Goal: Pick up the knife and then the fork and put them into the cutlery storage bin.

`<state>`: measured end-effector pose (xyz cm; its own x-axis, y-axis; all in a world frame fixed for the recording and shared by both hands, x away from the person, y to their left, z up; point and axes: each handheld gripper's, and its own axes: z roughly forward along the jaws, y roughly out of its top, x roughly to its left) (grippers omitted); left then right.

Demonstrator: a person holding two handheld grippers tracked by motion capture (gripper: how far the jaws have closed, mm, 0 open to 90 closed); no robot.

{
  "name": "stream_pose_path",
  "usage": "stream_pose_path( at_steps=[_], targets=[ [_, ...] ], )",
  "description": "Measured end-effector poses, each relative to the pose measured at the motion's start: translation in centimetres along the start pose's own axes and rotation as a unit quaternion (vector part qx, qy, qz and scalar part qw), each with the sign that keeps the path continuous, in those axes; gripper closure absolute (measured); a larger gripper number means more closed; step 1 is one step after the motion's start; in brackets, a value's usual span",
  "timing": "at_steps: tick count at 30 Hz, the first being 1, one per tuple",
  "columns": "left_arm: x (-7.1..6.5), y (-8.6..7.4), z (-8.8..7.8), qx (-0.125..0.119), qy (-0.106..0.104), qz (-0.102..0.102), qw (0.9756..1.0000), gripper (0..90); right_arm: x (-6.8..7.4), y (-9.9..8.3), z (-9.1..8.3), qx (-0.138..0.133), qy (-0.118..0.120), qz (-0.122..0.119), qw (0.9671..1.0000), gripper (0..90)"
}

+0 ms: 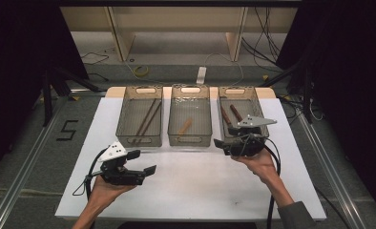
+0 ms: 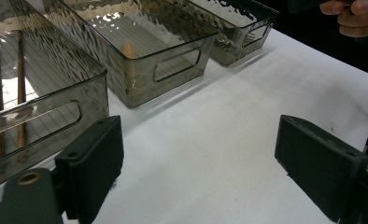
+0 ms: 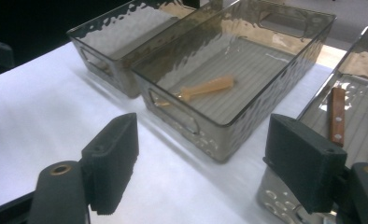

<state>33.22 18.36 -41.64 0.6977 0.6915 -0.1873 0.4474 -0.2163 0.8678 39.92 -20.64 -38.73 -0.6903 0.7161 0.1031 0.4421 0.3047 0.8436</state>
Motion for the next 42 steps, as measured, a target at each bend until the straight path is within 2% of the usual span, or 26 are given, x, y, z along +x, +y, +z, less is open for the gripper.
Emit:
stream_pose_path(
  at_steps=[6, 16, 23, 29, 42],
  targets=[
    [0.0, 0.0, 0.0, 0.000, -0.002, 0.001, 1.0000, 14.8, 1.0, -0.6, -0.4, -0.018, 0.016, 0.002, 0.9997, 26.4],
    [0.0, 0.0, 0.0, -0.001, -0.006, -0.001, 1.0000, 14.8, 1.9, -2.3, -1.1, -0.032, 0.035, 0.005, 0.9989, 25.5],
    [0.0, 0.0, -0.1, -0.002, -0.009, -0.002, 1.0000, 14.9, 2.3, -3.5, -1.8, -0.041, 0.040, 0.010, 0.9983, 25.4],
    [0.1, 0.1, -0.2, -0.007, -0.014, -0.006, 0.9999, 14.9, 2.8, -4.7, -2.1, -0.046, 0.046, 0.003, 0.9978, 25.4],
    [0.0, 0.0, -0.1, -0.009, -0.020, -0.007, 0.9997, 14.9, 2.9, -6.7, -3.3, -0.054, 0.042, 0.016, 0.9976, 21.1]
  ],
)
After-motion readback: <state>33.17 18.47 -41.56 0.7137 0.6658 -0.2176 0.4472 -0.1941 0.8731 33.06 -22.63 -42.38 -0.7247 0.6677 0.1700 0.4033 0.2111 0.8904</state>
